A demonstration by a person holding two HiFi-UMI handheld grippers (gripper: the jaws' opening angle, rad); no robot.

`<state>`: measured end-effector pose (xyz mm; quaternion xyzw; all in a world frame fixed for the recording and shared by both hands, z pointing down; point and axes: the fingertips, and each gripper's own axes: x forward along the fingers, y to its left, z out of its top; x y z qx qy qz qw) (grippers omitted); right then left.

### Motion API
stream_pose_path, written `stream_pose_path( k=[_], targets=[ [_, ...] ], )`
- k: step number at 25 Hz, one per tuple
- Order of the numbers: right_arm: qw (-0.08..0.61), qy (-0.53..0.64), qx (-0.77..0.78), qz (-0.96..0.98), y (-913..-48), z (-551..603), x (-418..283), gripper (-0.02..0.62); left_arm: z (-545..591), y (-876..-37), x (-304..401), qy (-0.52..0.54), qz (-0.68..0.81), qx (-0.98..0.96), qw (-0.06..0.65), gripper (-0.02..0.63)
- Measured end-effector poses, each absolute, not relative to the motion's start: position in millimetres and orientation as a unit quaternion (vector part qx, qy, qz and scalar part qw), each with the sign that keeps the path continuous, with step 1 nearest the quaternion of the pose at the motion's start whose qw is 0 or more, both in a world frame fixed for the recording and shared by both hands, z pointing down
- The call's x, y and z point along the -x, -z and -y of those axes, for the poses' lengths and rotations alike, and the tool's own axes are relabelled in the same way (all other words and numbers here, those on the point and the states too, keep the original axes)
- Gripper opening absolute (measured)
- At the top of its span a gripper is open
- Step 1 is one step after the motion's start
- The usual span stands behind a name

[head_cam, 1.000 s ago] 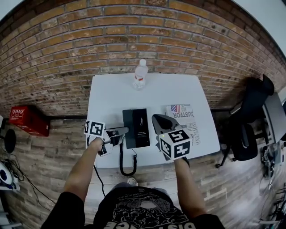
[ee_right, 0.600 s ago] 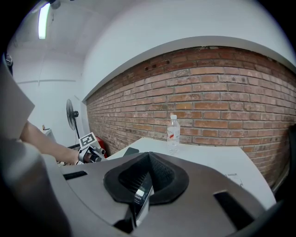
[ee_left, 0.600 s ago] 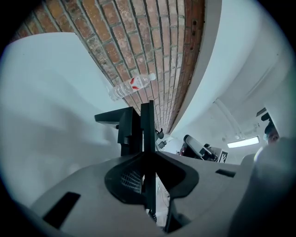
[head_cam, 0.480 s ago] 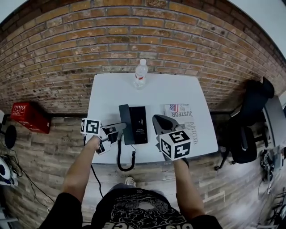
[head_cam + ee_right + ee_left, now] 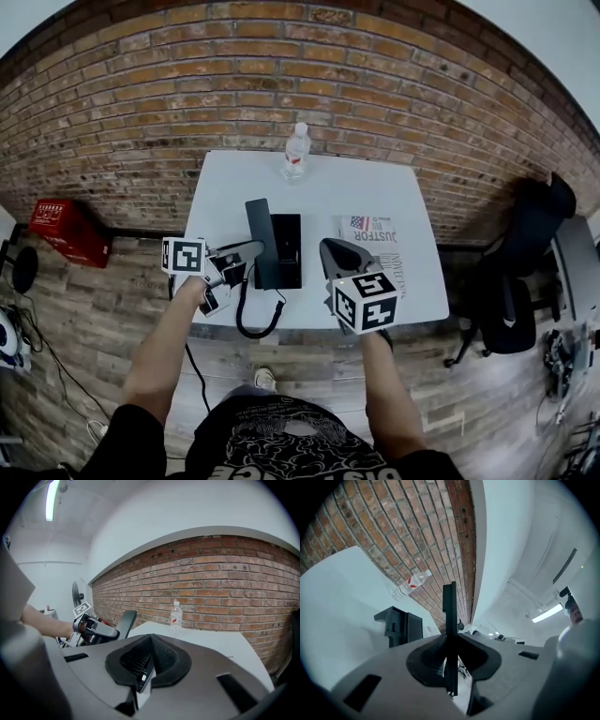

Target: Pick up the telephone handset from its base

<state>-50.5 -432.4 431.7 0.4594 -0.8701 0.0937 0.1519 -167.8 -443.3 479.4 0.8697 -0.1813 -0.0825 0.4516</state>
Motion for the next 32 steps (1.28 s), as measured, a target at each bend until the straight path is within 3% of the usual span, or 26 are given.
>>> stream_pose_path(
  k=[20, 32],
  targets=[
    [0.118, -0.069, -0.447, 0.884, -390.0, 370.7, 3.8, 0.000, 354.7, -397.5, 139.5, 0.135, 0.265, -0.884, 0.359, 0.074],
    [0.105, -0.059, -0.443, 0.888, -384.3, 340.8, -2.1, 0.000, 311.0, -391.6, 145.9, 0.145, 0.295, -0.876, 0.353, 0.074]
  ],
)
